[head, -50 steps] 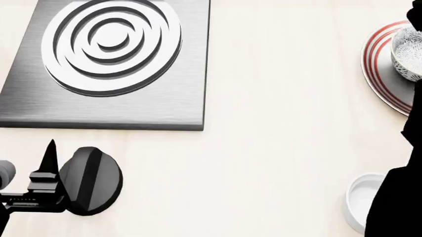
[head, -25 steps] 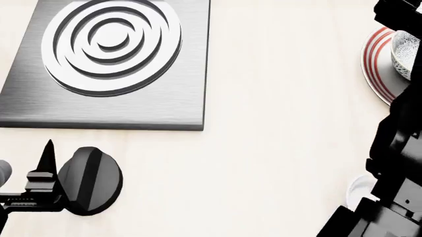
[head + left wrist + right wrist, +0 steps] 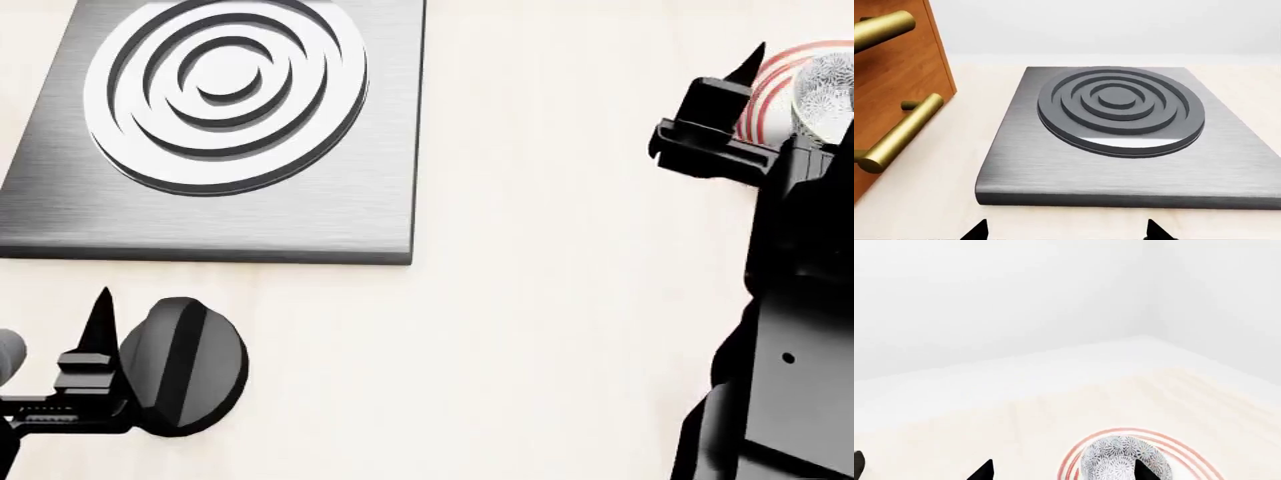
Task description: Pick the akita bowl next to the ramekin and place it on the plate.
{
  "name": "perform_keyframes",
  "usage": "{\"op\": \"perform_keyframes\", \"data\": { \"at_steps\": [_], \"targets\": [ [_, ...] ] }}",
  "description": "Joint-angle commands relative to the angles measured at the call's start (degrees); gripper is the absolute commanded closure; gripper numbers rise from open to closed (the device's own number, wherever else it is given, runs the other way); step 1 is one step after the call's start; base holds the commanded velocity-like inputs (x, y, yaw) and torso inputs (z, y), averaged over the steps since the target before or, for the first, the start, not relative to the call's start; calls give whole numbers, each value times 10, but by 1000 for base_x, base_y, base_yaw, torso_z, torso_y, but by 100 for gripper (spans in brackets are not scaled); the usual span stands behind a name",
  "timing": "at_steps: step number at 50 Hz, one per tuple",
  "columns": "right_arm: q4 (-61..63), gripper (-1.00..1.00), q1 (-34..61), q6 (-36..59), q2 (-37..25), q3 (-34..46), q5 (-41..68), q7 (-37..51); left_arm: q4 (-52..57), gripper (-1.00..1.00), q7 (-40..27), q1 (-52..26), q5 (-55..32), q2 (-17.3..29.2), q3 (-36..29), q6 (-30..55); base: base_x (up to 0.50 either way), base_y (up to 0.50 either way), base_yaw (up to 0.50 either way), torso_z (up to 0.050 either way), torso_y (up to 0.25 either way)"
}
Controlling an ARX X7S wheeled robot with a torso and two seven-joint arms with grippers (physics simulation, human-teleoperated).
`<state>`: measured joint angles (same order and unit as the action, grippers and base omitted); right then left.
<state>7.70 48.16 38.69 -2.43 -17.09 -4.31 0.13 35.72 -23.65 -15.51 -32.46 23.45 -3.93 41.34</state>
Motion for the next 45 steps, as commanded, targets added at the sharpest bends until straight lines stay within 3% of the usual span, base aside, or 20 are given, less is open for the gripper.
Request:
{"op": "perform_keyframes", "data": {
  "at_steps": [1, 26, 45],
  "targets": [
    [86, -100, -100, -3, 13, 27, 37, -8, -1, -100, 18, 5, -3, -12, 13, -3, 0, 0, 0, 0, 0],
    [146, -100, -276, -85, 4, 151, 60, 44, -2, -100, 15, 14, -1, -8, 11, -13, 0, 0, 0, 0, 0],
    [162, -100, -300, -100, -20, 200, 44, 75, -20, -100, 19, 18, 10, -8, 3, -34, 0, 0, 0, 0, 0]
  ]
}}
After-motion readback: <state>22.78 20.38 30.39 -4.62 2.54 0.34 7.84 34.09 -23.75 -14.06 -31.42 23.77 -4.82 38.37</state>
